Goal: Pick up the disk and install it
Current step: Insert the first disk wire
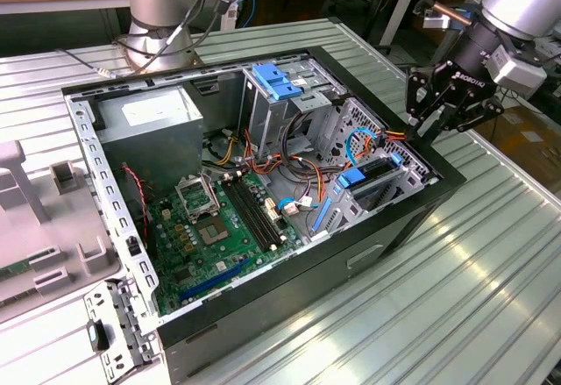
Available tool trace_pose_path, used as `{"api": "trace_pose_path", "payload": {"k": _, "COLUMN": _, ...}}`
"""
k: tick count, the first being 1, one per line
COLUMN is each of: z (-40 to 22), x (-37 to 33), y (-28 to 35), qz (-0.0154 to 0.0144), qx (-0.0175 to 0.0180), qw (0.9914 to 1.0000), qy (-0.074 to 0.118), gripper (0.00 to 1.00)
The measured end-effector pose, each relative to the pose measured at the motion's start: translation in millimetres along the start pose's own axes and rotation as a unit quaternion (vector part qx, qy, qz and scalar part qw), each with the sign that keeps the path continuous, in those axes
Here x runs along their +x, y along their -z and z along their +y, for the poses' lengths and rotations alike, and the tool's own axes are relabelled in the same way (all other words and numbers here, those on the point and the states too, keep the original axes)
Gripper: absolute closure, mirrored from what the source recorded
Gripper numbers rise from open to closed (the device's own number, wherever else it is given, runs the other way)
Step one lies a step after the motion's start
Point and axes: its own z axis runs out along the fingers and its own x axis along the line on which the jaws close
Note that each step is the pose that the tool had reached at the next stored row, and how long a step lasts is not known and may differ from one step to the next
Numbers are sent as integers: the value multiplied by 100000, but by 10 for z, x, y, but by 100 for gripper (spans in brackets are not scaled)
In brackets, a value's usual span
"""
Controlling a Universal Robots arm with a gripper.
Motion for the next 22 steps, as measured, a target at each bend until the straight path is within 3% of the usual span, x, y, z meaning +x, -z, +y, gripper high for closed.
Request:
{"api": "trace_pose_path", "payload": {"k": 7, "z": -12, "x": 12, "y": 0, "qz": -10, "qx": 7, "qw": 100000, "qy": 1, "gripper": 65}}
{"api": "trace_pose_path", "payload": {"k": 10, "z": -13, "x": 14, "y": 2, "qz": 1, "qx": -1, "qw": 100000, "qy": 0, "gripper": 82}}
{"api": "trace_pose_path", "payload": {"k": 17, "z": -18, "x": 18, "y": 2, "qz": -17, "qx": 17, "qw": 100000, "qy": 3, "gripper": 82}}
{"api": "trace_pose_path", "payload": {"k": 22, "z": -38, "x": -16, "y": 26, "qz": -271, "qx": 286, "qw": 99999, "qy": 30, "gripper": 83}}
